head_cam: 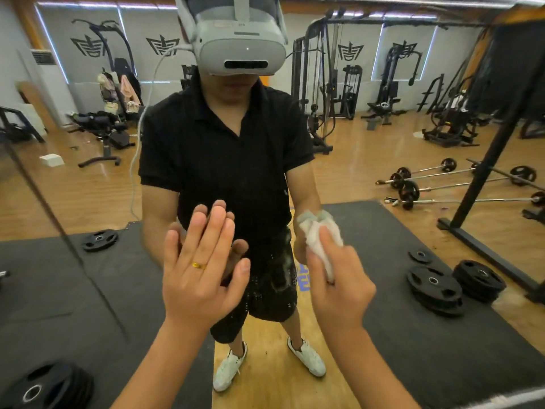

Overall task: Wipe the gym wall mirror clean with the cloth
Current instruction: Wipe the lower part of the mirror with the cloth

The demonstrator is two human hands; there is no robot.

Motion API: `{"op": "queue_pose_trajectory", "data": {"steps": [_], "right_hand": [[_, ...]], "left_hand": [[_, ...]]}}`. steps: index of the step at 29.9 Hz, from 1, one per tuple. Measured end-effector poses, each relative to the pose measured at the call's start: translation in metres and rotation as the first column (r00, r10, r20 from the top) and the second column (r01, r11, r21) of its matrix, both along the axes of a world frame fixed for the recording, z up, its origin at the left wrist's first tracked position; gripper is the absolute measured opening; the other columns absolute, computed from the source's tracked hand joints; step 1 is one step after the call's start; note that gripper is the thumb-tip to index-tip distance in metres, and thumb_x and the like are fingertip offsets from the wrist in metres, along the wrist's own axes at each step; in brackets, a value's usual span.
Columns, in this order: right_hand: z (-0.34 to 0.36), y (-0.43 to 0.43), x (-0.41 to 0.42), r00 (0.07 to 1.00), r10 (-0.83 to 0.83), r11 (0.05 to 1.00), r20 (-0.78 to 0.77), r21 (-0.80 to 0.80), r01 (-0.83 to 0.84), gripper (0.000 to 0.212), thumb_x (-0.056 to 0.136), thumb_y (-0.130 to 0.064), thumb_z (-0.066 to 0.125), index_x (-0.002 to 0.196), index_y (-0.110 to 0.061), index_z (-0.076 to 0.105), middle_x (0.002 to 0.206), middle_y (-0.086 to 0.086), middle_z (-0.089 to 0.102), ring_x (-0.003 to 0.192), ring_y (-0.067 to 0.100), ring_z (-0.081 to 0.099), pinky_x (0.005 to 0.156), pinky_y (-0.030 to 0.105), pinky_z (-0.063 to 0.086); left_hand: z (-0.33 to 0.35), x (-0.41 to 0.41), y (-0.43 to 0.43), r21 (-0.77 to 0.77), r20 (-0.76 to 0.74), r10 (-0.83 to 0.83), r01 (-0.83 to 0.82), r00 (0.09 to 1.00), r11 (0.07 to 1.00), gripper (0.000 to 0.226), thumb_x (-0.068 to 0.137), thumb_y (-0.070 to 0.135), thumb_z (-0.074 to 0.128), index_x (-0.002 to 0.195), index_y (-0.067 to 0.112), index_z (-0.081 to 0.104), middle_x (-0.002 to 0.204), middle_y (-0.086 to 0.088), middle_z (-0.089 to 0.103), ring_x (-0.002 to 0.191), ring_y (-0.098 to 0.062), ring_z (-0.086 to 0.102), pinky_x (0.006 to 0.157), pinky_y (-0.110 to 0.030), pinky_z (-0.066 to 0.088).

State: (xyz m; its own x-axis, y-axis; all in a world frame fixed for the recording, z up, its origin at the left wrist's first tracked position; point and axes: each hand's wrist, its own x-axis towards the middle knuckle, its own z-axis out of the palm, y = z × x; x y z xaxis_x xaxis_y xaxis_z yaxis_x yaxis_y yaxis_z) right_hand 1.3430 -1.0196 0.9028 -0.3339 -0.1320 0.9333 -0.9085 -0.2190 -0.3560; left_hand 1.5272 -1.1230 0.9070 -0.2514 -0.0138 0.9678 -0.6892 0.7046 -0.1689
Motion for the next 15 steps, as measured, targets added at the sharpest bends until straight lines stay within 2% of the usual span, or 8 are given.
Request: {"op": "queue_pose_trajectory", "data": {"steps": [2,4,5,7,11,13,15], "right_hand": [[-0.010,-0.005,-0.002,0.984,-0.066,0.998,-0.164,0.002,0.067,0.022,0.109,-0.021,0.054,0.125,-0.010,0.064,0.087,0.005,0.067,0.071,0.011,0.052,0.061,0.022,0.044],[0.013,-0.010,-0.015,0.957,-0.155,0.988,-0.245,-0.063,0.144,0.022,0.108,-0.019,0.057,0.127,-0.011,0.063,0.091,0.001,0.059,0.069,0.011,0.048,0.060,0.022,0.038],[0.031,-0.011,-0.022,0.948,-0.211,0.976,-0.236,-0.108,0.190,0.023,0.105,-0.016,0.061,0.127,-0.009,0.065,0.090,0.003,0.058,0.069,0.012,0.046,0.059,0.022,0.035],[0.072,-0.015,-0.035,0.953,-0.280,0.949,-0.118,-0.187,0.255,0.027,0.102,-0.014,0.066,0.127,-0.004,0.068,0.086,0.012,0.064,0.071,0.015,0.048,0.061,0.025,0.035],[0.124,-0.019,-0.036,0.972,-0.152,0.943,0.179,-0.269,0.197,0.032,0.103,-0.020,0.063,0.128,-0.002,0.068,0.096,0.016,0.069,0.084,0.001,0.052,0.075,0.009,0.038],[0.103,-0.021,-0.017,0.979,-0.108,0.960,0.173,-0.238,0.148,0.033,0.104,-0.021,0.061,0.130,-0.002,0.067,0.095,0.015,0.067,0.084,0.000,0.048,0.075,0.006,0.036],[0.052,-0.019,0.006,0.995,-0.066,0.988,0.075,-0.138,0.076,0.033,0.106,-0.024,0.058,0.130,-0.004,0.067,0.089,0.010,0.063,0.075,0.002,0.046,0.068,0.010,0.036]], "left_hand": [[0.001,0.001,0.001,0.000,0.009,0.002,-0.002,1.000,1.000,0.057,0.102,0.032,0.053,0.150,0.004,0.045,0.162,-0.011,0.034,0.156,-0.026,0.023,0.128,-0.047,0.012],[0.001,0.002,0.001,0.001,0.022,0.006,-0.006,1.000,1.000,0.057,0.101,0.031,0.052,0.151,0.005,0.043,0.164,-0.009,0.031,0.156,-0.025,0.022,0.129,-0.046,0.011],[0.002,0.002,0.001,0.002,0.026,0.004,-0.004,1.000,1.000,0.057,0.101,0.031,0.052,0.152,0.005,0.043,0.166,-0.008,0.028,0.157,-0.025,0.021,0.129,-0.046,0.011],[0.003,0.002,0.001,0.003,0.027,0.001,-0.001,1.000,1.000,0.056,0.101,0.030,0.052,0.151,0.005,0.043,0.166,-0.008,0.028,0.157,-0.024,0.021,0.128,-0.046,0.012],[0.002,0.001,0.001,0.012,0.020,0.005,-0.005,1.000,1.000,0.056,0.100,0.027,0.054,0.150,0.005,0.045,0.157,-0.014,0.041,0.157,-0.024,0.021,0.128,-0.047,0.014],[0.001,0.000,0.000,0.018,0.016,0.010,-0.010,1.000,1.000,0.056,0.100,0.027,0.055,0.151,0.005,0.044,0.157,-0.014,0.041,0.157,-0.024,0.021,0.128,-0.047,0.013],[0.001,0.000,-0.001,0.009,0.015,0.020,-0.020,1.000,1.000,0.057,0.099,0.026,0.055,0.151,0.005,0.043,0.160,-0.012,0.037,0.157,-0.024,0.021,0.129,-0.046,0.012]]}}
